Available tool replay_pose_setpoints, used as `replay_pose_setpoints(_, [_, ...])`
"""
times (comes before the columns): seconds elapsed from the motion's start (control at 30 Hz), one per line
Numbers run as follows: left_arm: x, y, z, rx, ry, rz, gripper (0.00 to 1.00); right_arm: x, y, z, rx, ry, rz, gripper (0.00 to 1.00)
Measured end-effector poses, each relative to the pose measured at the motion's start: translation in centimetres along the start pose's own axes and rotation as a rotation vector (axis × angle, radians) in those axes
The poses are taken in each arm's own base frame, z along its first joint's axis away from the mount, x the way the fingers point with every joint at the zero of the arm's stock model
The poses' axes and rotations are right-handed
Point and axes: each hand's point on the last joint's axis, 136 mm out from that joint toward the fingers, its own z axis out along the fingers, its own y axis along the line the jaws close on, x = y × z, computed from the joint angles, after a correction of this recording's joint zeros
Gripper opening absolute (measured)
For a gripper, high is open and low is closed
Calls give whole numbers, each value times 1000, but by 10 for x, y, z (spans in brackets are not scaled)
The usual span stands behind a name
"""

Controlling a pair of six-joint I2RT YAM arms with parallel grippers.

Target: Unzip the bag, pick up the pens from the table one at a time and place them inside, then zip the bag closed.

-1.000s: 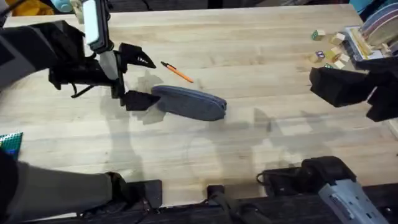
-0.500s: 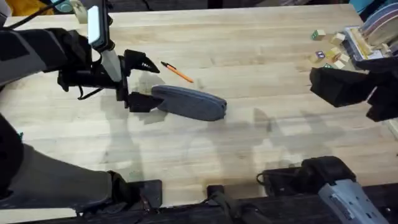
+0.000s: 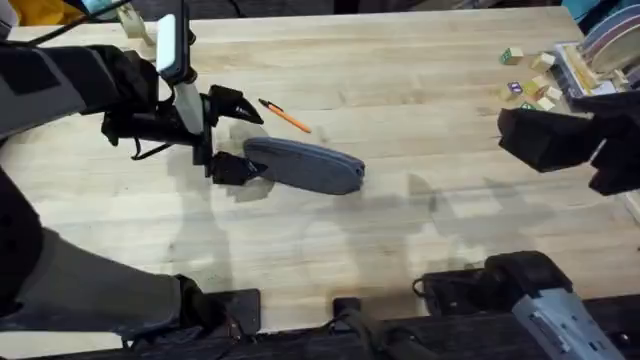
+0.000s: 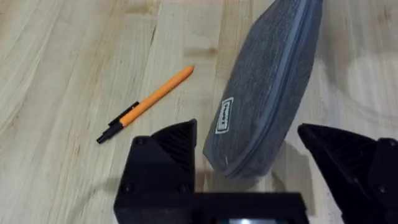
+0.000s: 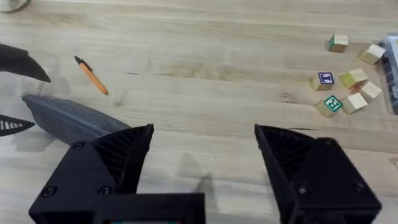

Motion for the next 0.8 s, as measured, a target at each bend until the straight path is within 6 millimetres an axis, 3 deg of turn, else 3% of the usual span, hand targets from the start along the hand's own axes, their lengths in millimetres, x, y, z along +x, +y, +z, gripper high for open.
replay_pose_setpoints(0.67, [1, 0, 0, 0, 5, 0, 993, 0, 0, 0, 0, 0, 0, 998])
replay_pose_setpoints(0.7, [1, 0, 0, 0, 5, 1, 957, 0, 0, 0, 0, 0, 0, 998])
replay_pose_setpoints(0.73, [1, -1, 0, 4, 8, 0, 162, 0, 0, 0, 0, 0, 0, 998])
replay_pose_setpoints(0.8, [1, -1, 0, 4, 9, -2, 103, 0, 0, 0, 0, 0, 0, 998])
